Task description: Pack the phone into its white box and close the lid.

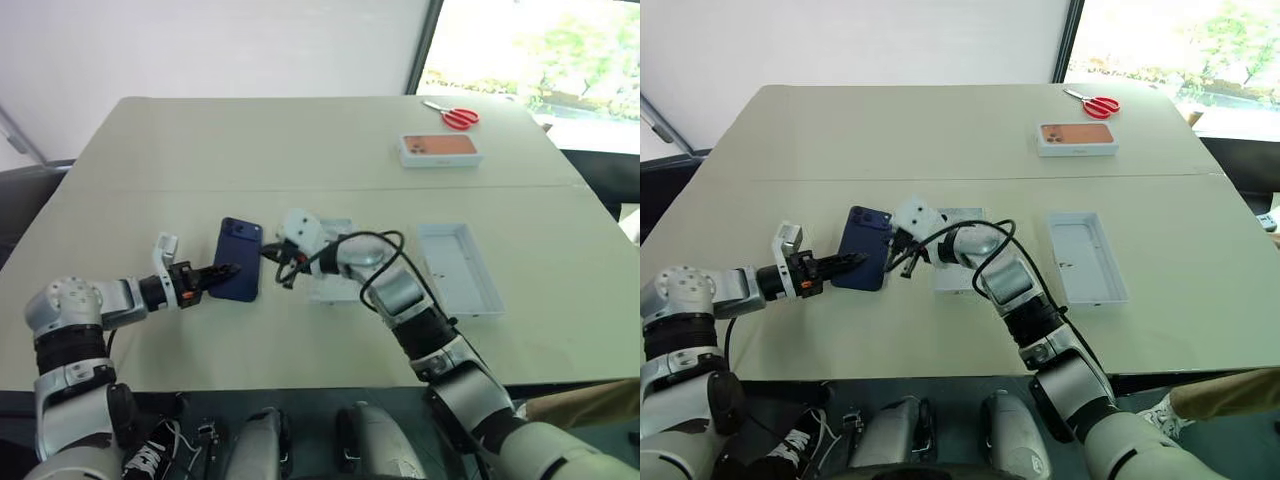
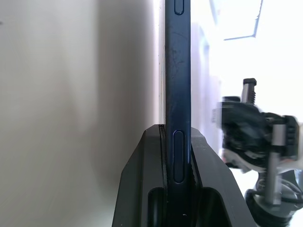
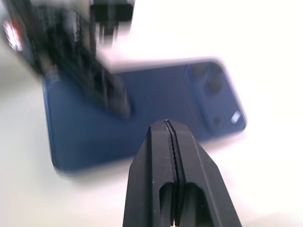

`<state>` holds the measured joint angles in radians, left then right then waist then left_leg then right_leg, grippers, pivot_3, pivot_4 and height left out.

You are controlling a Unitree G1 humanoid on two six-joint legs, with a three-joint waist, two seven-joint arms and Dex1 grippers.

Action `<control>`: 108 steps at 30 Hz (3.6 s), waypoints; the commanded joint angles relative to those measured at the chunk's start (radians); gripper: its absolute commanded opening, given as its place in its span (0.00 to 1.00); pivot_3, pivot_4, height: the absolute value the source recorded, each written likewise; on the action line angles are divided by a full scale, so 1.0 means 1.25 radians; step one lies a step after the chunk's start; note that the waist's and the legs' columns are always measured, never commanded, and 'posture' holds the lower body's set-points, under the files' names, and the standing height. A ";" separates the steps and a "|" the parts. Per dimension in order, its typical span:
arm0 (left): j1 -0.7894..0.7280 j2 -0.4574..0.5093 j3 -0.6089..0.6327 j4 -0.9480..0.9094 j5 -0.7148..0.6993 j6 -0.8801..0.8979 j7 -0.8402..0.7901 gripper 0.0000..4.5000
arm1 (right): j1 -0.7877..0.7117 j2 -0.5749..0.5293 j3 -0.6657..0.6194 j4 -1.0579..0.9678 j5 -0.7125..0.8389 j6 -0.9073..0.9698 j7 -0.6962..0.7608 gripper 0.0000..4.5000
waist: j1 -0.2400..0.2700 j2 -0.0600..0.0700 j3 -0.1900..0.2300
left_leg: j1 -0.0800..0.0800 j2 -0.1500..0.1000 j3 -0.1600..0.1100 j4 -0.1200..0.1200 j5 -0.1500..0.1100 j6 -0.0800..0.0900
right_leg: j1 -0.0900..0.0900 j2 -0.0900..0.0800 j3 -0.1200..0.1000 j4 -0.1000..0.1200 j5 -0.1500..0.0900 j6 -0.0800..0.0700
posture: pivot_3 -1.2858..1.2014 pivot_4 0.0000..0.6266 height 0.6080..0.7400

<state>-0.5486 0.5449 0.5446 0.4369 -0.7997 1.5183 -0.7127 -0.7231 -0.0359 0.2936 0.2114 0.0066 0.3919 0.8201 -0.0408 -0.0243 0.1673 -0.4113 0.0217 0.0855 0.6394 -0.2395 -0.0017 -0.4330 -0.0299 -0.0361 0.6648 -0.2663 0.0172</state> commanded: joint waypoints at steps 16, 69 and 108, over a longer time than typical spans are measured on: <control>0.024 -0.082 0.130 -0.166 -0.127 -0.120 0.110 0.00 | 0.117 -0.375 0.034 -0.221 0.100 -0.008 0.282 0.52 | -0.002 -0.002 0.001 | -0.001 0.000 0.001 -0.007 0.001 -0.001 | -0.002 0.001 0.000 -0.005 0.000 0.000 | 0.52 0.24 1.00; 0.014 -0.073 0.094 -0.141 -0.142 -0.165 0.163 0.00 | 0.050 -0.196 0.120 0.005 -0.095 -0.098 0.075 0.23 | 0.002 -0.006 0.002 | 0.002 0.002 0.001 -0.002 0.003 -0.003 | 0.002 0.003 -0.001 0.000 0.000 0.000 | 0.52 0.24 1.00; -0.088 -0.294 -0.072 -0.108 -0.105 -0.218 0.297 0.00 | 0.014 -0.311 -0.143 0.038 0.092 -0.105 0.045 0.79 | 0.018 -0.006 0.003 | 0.002 0.003 0.001 -0.002 0.003 -0.003 | 0.002 0.006 -0.002 0.000 0.000 0.001 | 0.52 0.24 1.00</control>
<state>-0.6320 0.1646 0.4524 0.3170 -0.9214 1.2700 -0.3191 -0.6850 -0.4204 0.1270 0.2742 0.1263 0.2910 0.8862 -0.0186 -0.0321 0.1705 -0.4091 0.0260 0.0867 0.6375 -0.2354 -0.0053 -0.4307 -0.0225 -0.0391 0.6646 -0.2661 0.0180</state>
